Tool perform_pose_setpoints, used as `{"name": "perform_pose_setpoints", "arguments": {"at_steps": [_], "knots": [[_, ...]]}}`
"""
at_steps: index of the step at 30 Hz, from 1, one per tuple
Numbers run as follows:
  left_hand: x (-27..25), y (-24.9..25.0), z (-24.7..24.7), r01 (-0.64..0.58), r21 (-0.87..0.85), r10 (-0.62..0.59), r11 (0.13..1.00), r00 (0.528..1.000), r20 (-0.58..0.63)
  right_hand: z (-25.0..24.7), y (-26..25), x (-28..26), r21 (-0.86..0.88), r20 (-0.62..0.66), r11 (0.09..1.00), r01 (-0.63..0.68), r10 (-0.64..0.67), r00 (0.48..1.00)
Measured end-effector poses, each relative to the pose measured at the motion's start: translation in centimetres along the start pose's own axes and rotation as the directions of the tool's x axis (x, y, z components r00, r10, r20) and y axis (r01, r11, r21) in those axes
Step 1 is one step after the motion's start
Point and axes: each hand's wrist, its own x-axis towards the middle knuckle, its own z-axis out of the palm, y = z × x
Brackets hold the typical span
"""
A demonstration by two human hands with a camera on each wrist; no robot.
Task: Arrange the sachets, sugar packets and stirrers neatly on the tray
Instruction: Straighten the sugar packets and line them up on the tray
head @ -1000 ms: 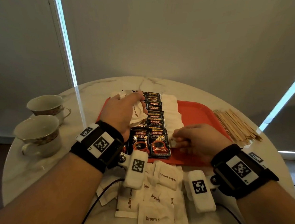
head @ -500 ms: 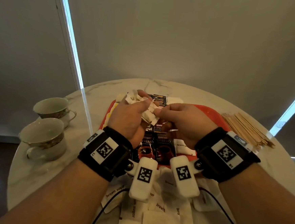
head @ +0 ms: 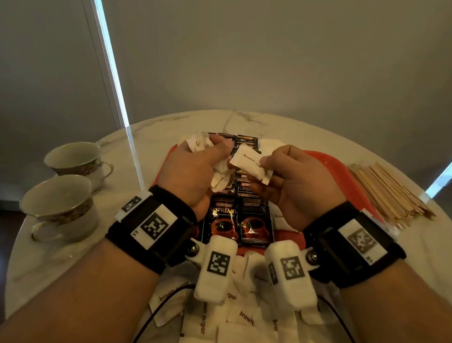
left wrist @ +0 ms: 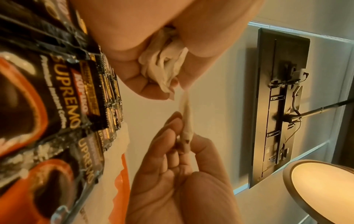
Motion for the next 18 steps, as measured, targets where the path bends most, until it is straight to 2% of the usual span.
{"name": "perform_pose_setpoints", "arguments": {"at_steps": [2, 5, 8, 14, 18], "knots": [[-0.72, 0.42, 0.31, 0.050, -0.026, -0.048, 0.998, 0.995, 0.092, -0.14, 0.12, 0.03, -0.066, 0.002, 0.995, 0.073, -0.073, 0.997], [-0.95, 0.03, 0.12, 0.034, 0.133, -0.053, 0.990, 0.989, 0.140, -0.43, 0.02, -0.24, -0.129, 0.007, 0.976, 0.174, -0.175, 0.985], [-0.79, -0.41, -0.04, 0.027, 0.207, -0.055, 0.978, 0.990, 0.129, -0.70, -0.27, -0.47, -0.128, -0.006, 0.969, 0.212, -0.214, 0.977], [-0.85, -0.29, 0.36, 0.066, 0.151, -0.082, 0.986, 0.992, 0.099, -0.80, 0.29, 0.15, -0.119, -0.066, 0.969, 0.218, -0.226, 0.972], [-0.80, 0.06, 0.37, 0.066, 0.053, -0.068, 0.996, 0.997, 0.033, -0.92, 0.35, 0.11, -0.178, 0.017, 0.962, 0.207, -0.207, 0.978]]}}
